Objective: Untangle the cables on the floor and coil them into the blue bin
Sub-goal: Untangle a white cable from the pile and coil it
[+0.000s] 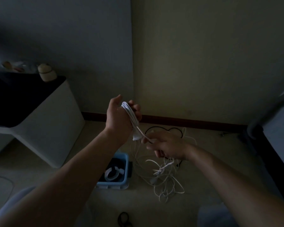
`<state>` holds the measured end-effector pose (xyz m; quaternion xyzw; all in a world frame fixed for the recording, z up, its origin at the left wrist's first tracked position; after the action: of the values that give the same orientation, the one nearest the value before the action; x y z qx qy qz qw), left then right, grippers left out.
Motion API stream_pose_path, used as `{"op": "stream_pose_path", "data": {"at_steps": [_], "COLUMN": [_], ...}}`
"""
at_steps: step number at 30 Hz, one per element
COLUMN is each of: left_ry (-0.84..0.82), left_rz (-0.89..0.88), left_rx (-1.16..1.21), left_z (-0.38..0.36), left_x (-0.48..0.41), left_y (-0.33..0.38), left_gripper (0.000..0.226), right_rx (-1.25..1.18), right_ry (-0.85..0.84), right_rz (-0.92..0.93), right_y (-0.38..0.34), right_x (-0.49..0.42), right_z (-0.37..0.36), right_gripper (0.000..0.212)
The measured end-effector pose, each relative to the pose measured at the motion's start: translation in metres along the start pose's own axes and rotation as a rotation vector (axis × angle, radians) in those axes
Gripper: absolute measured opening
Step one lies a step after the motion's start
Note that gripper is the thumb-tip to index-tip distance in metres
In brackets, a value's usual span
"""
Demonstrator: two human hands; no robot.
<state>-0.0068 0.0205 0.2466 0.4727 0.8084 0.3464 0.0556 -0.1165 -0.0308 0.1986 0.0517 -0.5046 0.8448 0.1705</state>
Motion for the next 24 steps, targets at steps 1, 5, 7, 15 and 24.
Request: {"op": "stream_pose_path", "data": {"at_steps": [1, 5, 7, 15, 24], "left_ry": [0.018, 0.071, 0.07, -0.014, -0.264], "left_rz": [-0.015, -0.106, -0.141, -0.318, -0.004], "left_rx": [0.003, -0.04, -0.087, -0.555, -1.034], "left_z": [0.001, 0.002, 0.001, -0.006, -0.008], "left_x": [-0.001, -0.004, -0.004, -0.007, -0.005], "left_y": [0.003, 0.018, 0.019, 0.018, -0.044], "left_gripper": [0.039, 0.036, 0.035, 0.041, 0.072], "right_rx": [0.018, 0.028, -0.007, -0.065, -0.166], "right_ry": [0.019, 0.039, -0.028, 0.067, 0.249], "right_rz": [-0.001, -0.041, -0.027, 0.022, 0.212], "right_y": [0.001, 0.002, -0.003, -0.012, -0.042], "right_x": [-0.001, 0.003, 0.007, 0.005, 0.018], "right_z": [0.002, 0.003, -0.004, 0.003, 0.032], "right_gripper": [0.008, 0.015, 0.012, 0.016, 0.017]}}
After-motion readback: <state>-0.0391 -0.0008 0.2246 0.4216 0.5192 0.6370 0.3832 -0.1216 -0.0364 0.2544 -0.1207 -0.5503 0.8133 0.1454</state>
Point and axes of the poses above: each hand's wrist, its own x-axis away from the middle knuckle, its own z-axis out of the back of the hand, y = z × x, the point moved 10 cm from there along -x, towards the middle knuckle, and after that the axes turned 4 degrees about x, right-handed, at the moved point
